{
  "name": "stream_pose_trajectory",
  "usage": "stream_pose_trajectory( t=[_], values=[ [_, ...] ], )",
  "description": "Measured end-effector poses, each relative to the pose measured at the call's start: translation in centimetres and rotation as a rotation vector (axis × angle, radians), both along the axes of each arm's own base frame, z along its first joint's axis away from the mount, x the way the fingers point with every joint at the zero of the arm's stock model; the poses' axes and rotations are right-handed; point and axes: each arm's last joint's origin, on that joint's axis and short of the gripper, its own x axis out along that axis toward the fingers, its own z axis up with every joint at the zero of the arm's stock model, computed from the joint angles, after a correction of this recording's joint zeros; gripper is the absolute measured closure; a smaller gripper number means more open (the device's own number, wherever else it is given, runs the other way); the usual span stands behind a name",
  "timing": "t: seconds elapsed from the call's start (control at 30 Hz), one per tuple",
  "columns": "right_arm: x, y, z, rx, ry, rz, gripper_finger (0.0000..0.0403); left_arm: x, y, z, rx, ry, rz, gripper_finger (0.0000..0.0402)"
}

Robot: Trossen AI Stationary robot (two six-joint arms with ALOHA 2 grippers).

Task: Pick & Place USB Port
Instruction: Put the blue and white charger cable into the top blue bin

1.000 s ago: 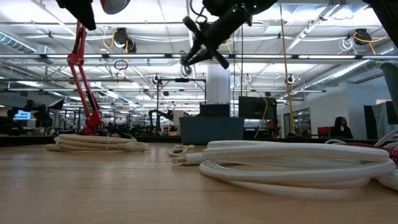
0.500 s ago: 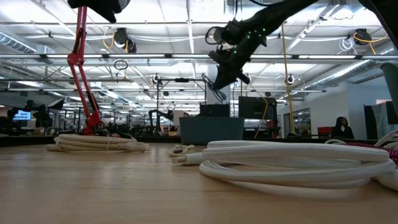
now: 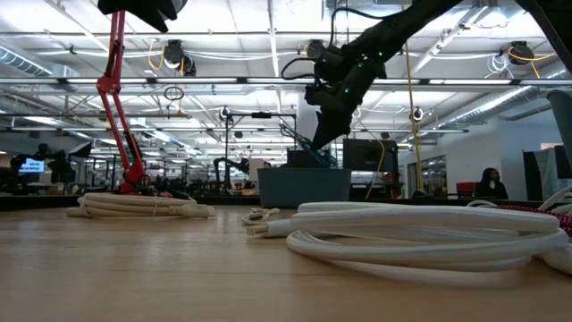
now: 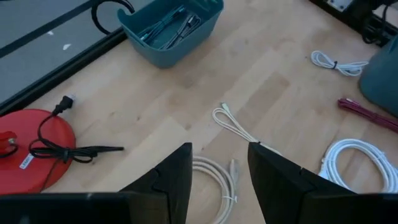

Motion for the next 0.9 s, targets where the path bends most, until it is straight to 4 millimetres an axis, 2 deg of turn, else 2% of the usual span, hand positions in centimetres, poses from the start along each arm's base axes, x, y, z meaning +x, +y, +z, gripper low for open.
stream_pose_trajectory(
  t=[0.23, 0.4, 0.7, 0.9],
  values=[
    [0.6, 1.1, -2.7, -0.051, 0.183, 0.101, 0.0383, 0.1, 0.1, -0.1, 0.001, 0.004, 0.004, 0.0245],
    [1.3, 1.5, -4.0, -0.059, 0.225, 0.131, 0.0383, 0.1, 0.1, -0.1, 0.0, 0.004, 0.003, 0.0245],
    [1.5, 1.6, -4.3, -0.164, 0.312, 0.089, 0.0381, 0.1, 0.1, -0.1, -0.005, 0.002, 0.007, 0.0245],
    [1.5, 1.7, -4.2, -0.16, 0.31, 0.083, 0.0341, 0.1, 0.1, -0.1, -0.006, 0.001, 0.009, 0.0245]
  ],
)
